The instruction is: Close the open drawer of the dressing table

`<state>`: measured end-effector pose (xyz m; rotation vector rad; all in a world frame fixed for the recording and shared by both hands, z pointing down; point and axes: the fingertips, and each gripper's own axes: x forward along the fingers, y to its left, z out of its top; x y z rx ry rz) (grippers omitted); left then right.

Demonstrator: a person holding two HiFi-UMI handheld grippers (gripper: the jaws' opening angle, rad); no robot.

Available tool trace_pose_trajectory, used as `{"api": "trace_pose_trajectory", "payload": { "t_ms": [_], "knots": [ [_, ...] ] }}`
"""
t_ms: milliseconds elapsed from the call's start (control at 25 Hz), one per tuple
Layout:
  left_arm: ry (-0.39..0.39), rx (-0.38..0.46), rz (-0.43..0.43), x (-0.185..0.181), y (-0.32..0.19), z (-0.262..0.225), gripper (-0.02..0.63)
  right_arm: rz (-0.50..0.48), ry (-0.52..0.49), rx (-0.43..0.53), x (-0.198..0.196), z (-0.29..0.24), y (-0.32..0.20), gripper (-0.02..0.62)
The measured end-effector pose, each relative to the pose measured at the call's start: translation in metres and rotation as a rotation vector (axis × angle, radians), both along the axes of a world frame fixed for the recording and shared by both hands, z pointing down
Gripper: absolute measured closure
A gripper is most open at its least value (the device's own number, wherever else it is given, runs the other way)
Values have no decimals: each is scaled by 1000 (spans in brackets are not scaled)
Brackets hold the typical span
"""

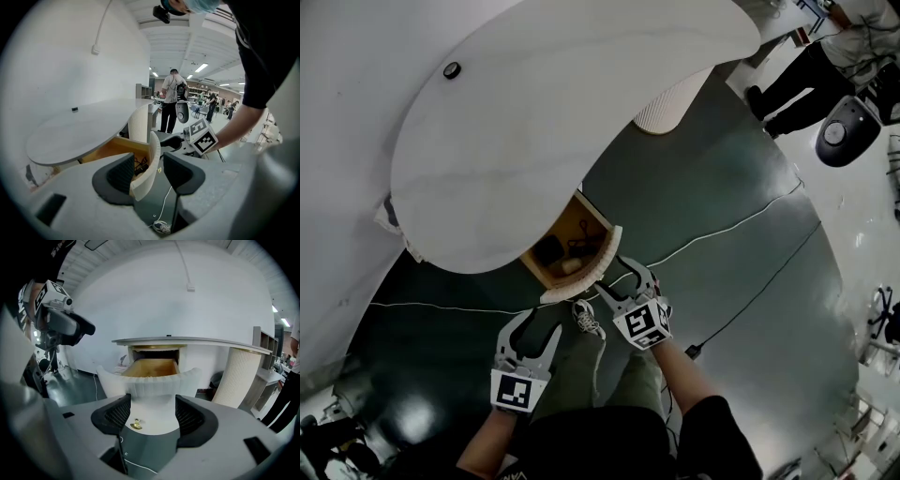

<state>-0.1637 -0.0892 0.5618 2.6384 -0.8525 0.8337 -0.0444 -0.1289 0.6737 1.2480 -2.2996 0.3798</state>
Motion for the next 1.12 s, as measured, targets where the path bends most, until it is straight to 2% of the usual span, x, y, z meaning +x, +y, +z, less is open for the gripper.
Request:
{"api": "trace_pose_trajectory", "payload": {
  "t_ms": [320, 760, 1120],
  "knots": [
    [-35, 2, 5, -2, 9, -2, 417, 4, -25, 36, -1, -9, -13, 313],
    [-58, 4, 12, -22, -21, 11, 417, 39, -68, 69, -30, -3, -69, 313],
    [-79, 3, 40, -31, -28, 18, 417, 40, -93, 103, -43, -4, -92, 314]
  ]
}}
